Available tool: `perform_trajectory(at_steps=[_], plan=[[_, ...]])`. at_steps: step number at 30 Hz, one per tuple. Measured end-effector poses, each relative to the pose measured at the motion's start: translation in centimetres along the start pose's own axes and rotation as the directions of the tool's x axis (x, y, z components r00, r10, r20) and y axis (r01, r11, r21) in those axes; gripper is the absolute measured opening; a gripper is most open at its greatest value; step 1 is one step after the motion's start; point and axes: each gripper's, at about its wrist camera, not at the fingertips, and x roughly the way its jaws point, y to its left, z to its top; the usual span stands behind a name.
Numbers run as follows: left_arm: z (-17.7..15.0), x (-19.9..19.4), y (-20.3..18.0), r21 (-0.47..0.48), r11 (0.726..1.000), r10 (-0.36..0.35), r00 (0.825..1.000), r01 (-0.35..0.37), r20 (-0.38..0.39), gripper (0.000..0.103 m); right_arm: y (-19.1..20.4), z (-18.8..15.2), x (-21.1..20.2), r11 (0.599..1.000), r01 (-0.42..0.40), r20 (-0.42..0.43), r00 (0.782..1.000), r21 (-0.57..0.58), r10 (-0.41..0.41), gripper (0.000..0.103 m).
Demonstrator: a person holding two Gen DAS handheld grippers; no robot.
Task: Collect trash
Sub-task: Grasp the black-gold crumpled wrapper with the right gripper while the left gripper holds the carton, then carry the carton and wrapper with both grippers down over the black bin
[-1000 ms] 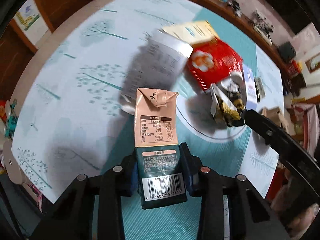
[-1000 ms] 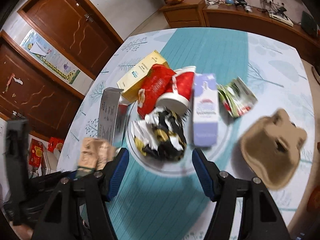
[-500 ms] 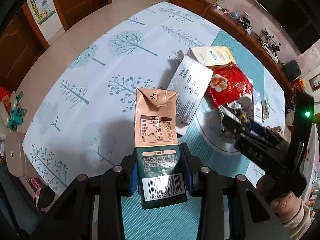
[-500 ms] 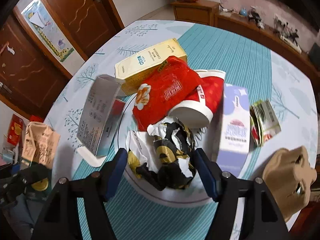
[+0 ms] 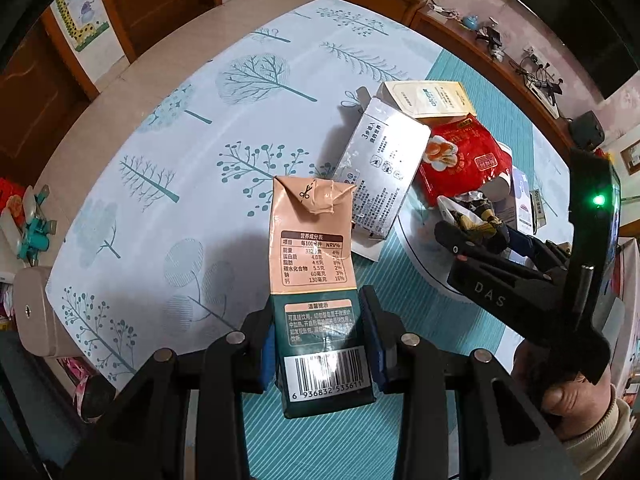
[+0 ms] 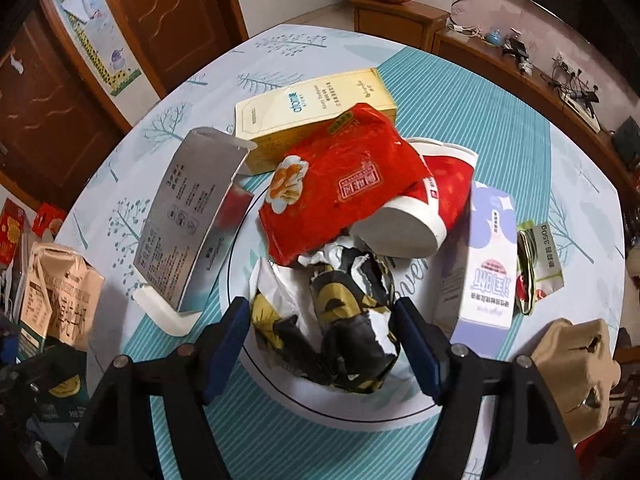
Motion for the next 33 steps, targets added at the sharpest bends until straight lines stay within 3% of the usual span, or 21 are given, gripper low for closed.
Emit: perform_trajectory(at_steps=[10, 23, 29, 33], plan=[[0.0, -0.6, -0.4, 0.027, 1.0, 0.005, 1.0, -0.006, 0.012, 0.035, 0.4, -0.7, -0.4, 1.0, 0.003, -0.015, 1.0, -0.02, -0.004, 0.068], [-2.2, -3.4, -0.2, 0.167, 0.985, -0.049, 0.998, 0.044, 0.031, 0.035, 3.0, -5.1, -7.3, 0.998, 0.039, 0.065, 0.997, 0.048, -0.042, 0.068], [-4.4, -5.7, 1.9, 0.289, 0.952, -0.118, 0.992, 0.103, 0.036, 0.035, 6.4, -8.6, -10.7, 0.99, 0.089, 0.097, 0.99, 0.112, -0.1, 0.067], [-6.4, -7.9, 4.5, 0.394, 0.909, -0.164, 0.986, 0.136, 0.037, 0.035, 9.4, -11.3, -13.1, 0.972, 0.131, 0.118, 0.981, 0.194, -0.155, 0.067]])
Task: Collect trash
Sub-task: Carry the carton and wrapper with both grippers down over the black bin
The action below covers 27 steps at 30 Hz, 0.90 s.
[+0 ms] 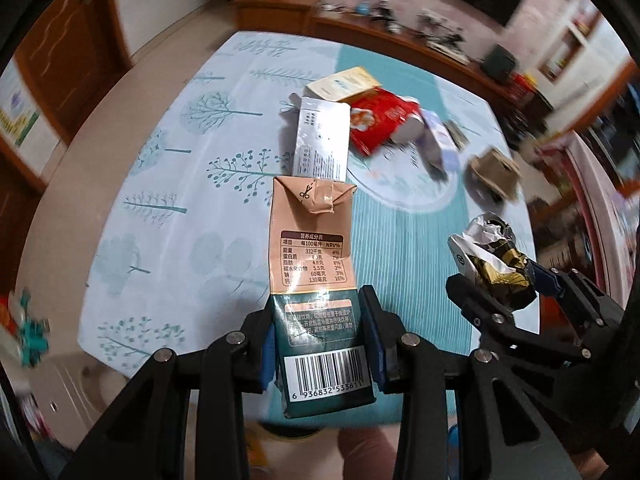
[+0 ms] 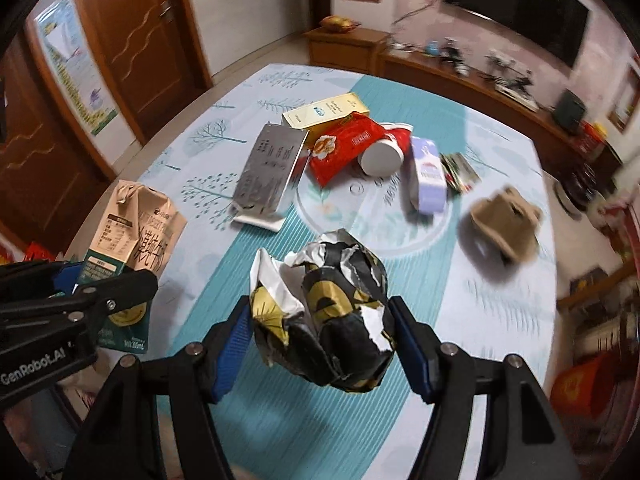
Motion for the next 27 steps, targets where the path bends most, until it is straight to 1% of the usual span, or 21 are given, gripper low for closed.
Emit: perform_trajectory(at_steps=[4, 8, 11, 14, 18, 21, 27], plan=[[-3.2, -2.8, 2.1, 0.093, 0.995, -0.035, 0.999, 0.035, 0.008, 0.035, 3.2, -3.7, -3.4, 0.994, 0.053, 0.036, 0.998, 0.097, -0.057, 0.067], [-6.1, -4.7, 3.9, 0.173, 0.984, -0.053, 0.999, 0.05, 0.012, 0.035, 6.5, -7.3, -5.8, 0.98, 0.098, 0.059, 0.992, 0.173, -0.109, 0.067], [-8.4, -5.7, 4.8, 0.218, 0.974, -0.058, 0.998, 0.058, -0.005, 0.035, 8.4, -9.6, -6.8, 0.97, 0.109, 0.049, 0.991, 0.219, -0.122, 0.067], [-10.4, -6.1, 5.2, 0.252, 0.965, -0.07, 0.997, 0.077, -0.037, 0.035, 10.3, -12.2, -7.5, 0.966, 0.116, 0.013, 0.992, 0.232, -0.122, 0.067], [-13.3, -5.6, 5.1, 0.293, 0.952, -0.065, 0.995, 0.085, -0.078, 0.035, 11.9, -15.4, -8.0, 0.964, 0.128, -0.04, 0.992, 0.233, -0.122, 0.067], [-15.7, -4.4, 5.0, 0.302, 0.948, -0.057, 0.989, 0.096, -0.137, 0.035, 12.4, -17.7, -7.6, 0.96, 0.127, -0.083, 0.99, 0.249, -0.11, 0.067], [-19.9, -0.7, 4.6, 0.316, 0.944, -0.026, 0.975, 0.097, -0.222, 0.035, 12.5, -22.0, -4.9, 0.953, 0.118, -0.169, 0.983, 0.278, -0.073, 0.067]])
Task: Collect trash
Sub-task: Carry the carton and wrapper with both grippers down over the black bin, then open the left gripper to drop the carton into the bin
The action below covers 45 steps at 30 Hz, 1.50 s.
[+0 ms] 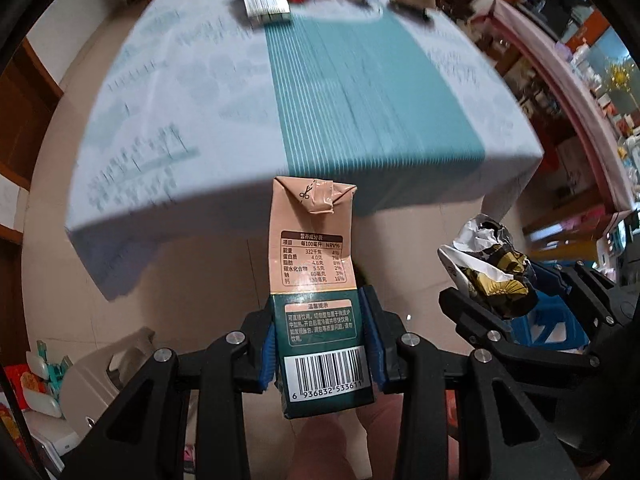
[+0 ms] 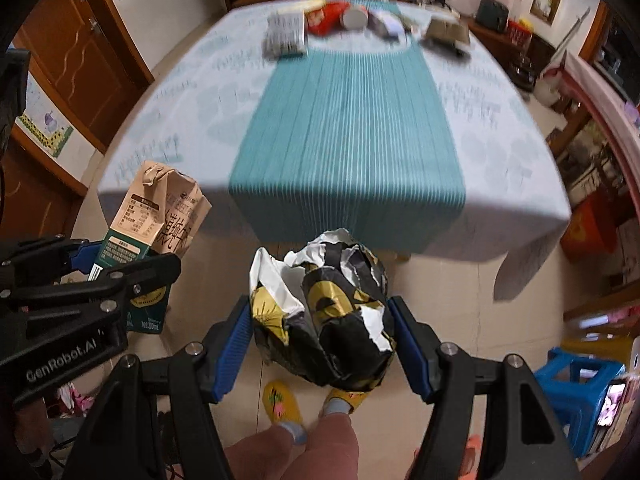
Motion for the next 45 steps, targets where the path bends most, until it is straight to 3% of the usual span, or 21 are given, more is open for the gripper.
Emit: perform_trajectory(at_steps=[5, 14, 25, 28, 30, 35, 45], plan=[[-1.8, 5.2, -0.3, -0.014, 1.0, -0.012, 0.998, 0.011, -0.065, 0.035, -1.4, -2.6, 5.2, 1.0, -0.012, -0.077, 0.997, 0.027, 0.014, 0.067], [-3.6, 15.5, -0.4, -0.037, 0.999, 0.03, 0.991, -0.035, -0.131, 0.035, -4.5, -5.5, 15.2, 0.995, -0.029, -0.142, 0.989, 0.091, 0.042, 0.067], [-3.1, 25.4, -0.7, -0.023, 0.999, 0.044, 0.986, -0.049, -0.163, 0.036, -7.1, -7.4, 24.0, 0.986, -0.069, -0.188, 0.977, 0.151, 0.097, 0.067], [-2.4, 27.1, -0.8, -0.013, 0.998, 0.059, 0.983, -0.062, -0.173, 0.041, -7.6, -7.5, 25.4, 0.984, -0.07, -0.2, 0.974, 0.161, 0.102, 0.067], [-2.3, 27.7, -0.6, -0.014, 0.997, 0.067, 0.982, -0.07, -0.174, 0.056, -7.6, -7.6, 26.4, 0.984, -0.073, -0.209, 0.972, 0.165, 0.107, 0.067], [-2.8, 27.6, -0.2, -0.019, 0.996, 0.083, 0.983, -0.087, -0.163, 0.075, -7.2, -7.7, 27.4, 0.982, -0.092, -0.22, 0.967, 0.166, 0.127, 0.067], [-4.5, 24.9, 2.9, -0.105, 0.984, 0.134, 0.984, -0.146, -0.116, 0.083, -5.4, -7.3, 27.8, 0.978, -0.145, -0.219, 0.96, 0.147, 0.175, 0.071]])
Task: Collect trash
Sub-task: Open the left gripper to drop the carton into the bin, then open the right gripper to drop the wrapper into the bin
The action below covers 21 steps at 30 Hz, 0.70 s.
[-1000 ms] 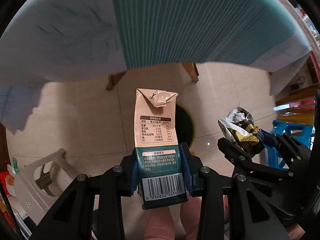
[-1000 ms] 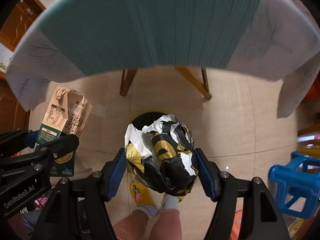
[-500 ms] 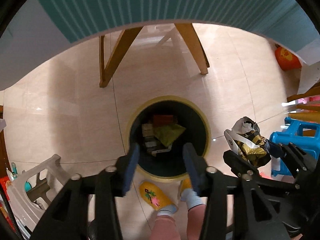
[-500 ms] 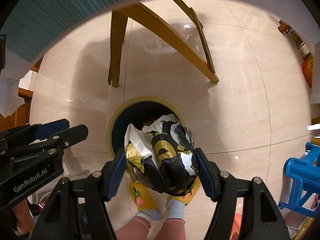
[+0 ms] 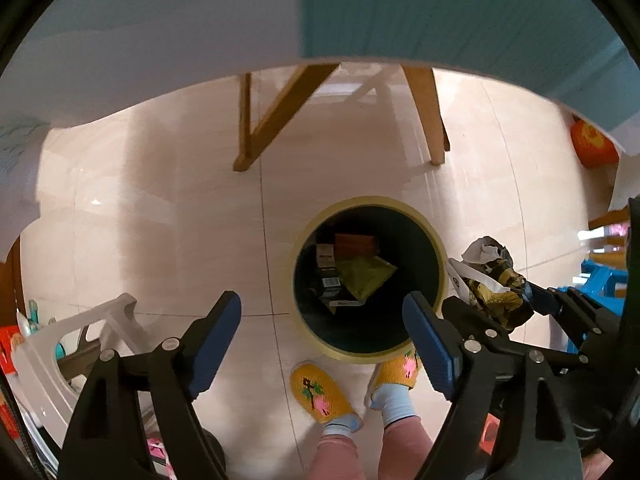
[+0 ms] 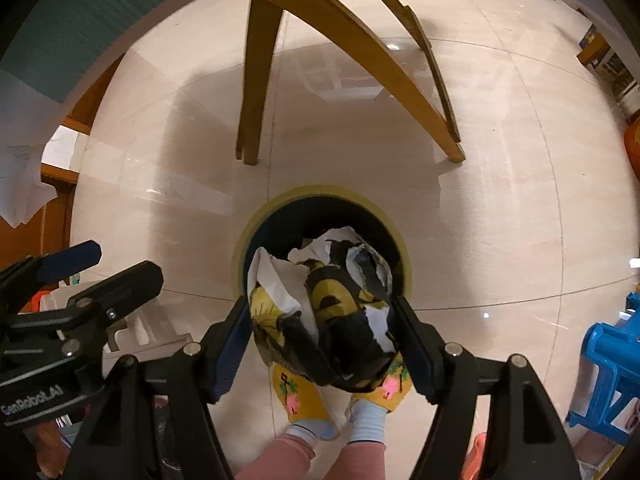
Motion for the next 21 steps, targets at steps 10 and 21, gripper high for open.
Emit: perform_trajectory(at_steps=[10, 21], plan=[[-0.5, -3.5, 2.0, -0.044, 0.999, 0.031, 0.999, -0.029, 0.036, 0.091, 1.4, 0.6, -0.5, 1.0, -0.013, 0.022, 1.0, -0.003, 0.013, 0.073], [-0.8, -6.9, 2.7, -0.054, 0.998, 0.018, 0.998, -0.014, 0.066, 0.091, 2.8, 0.7, -3.8, 1.0, -0.007, 0.068, 0.998, -0.025, 0.008, 0.09]])
